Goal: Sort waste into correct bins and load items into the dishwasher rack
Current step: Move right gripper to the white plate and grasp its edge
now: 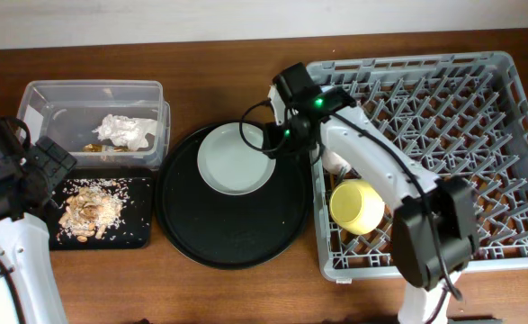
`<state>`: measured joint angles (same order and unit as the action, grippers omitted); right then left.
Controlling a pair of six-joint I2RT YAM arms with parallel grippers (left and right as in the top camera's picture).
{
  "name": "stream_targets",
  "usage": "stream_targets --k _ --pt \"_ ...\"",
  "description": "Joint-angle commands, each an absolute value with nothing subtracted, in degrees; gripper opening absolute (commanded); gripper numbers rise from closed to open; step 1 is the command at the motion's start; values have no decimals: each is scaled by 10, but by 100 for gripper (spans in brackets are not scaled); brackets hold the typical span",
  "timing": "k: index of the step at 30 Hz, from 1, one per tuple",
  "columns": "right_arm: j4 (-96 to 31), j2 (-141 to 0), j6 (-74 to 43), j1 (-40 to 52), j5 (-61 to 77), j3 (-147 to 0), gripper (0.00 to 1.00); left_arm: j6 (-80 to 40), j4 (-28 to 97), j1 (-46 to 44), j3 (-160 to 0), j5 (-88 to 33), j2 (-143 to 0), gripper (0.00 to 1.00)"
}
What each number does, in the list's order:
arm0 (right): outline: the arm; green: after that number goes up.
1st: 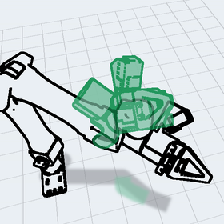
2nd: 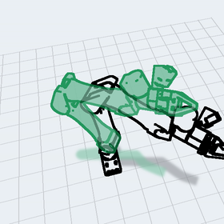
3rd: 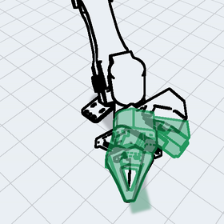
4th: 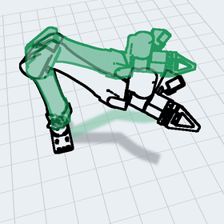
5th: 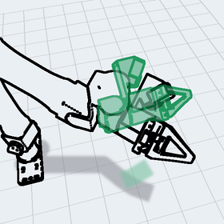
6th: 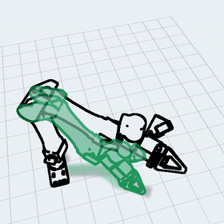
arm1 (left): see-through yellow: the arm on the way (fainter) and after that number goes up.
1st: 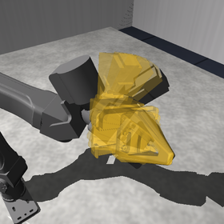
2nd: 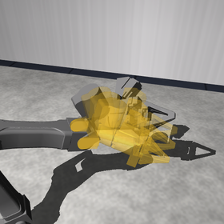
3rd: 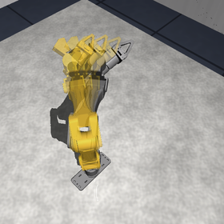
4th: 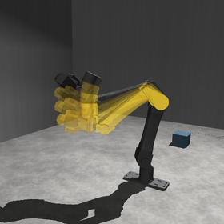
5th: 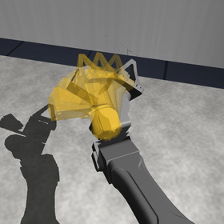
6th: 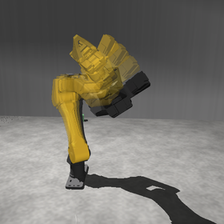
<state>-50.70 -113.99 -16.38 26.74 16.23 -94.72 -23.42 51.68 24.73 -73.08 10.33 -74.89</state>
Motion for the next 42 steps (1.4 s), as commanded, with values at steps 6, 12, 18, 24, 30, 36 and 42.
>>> stream_targets --k 6,12,18,24,30,36,42 --pt "-449 -1224 -205 274 126 -950 28 -231 517 249 -732 103 -749 100" --pt "-434 -1241 -218 322 -30 -950 23 -231 517 249 -732 103 -749 99" --pt "-413 -1241 -220 326 -41 -930 23 -231 517 250 -732 103 -750 99" --pt "-400 -1241 -233 326 -84 -924 24 -231 517 250 -732 103 -750 99" --pt "-396 -1241 -232 327 -7 -893 25 -231 520 250 -732 103 -750 99" --pt "-397 -1241 -198 343 86 -893 20 -231 520 250 -732 103 -750 99" --pt "-349 -1241 -198 344 -27 -893 32 -231 520 250 -732 103 -750 99"
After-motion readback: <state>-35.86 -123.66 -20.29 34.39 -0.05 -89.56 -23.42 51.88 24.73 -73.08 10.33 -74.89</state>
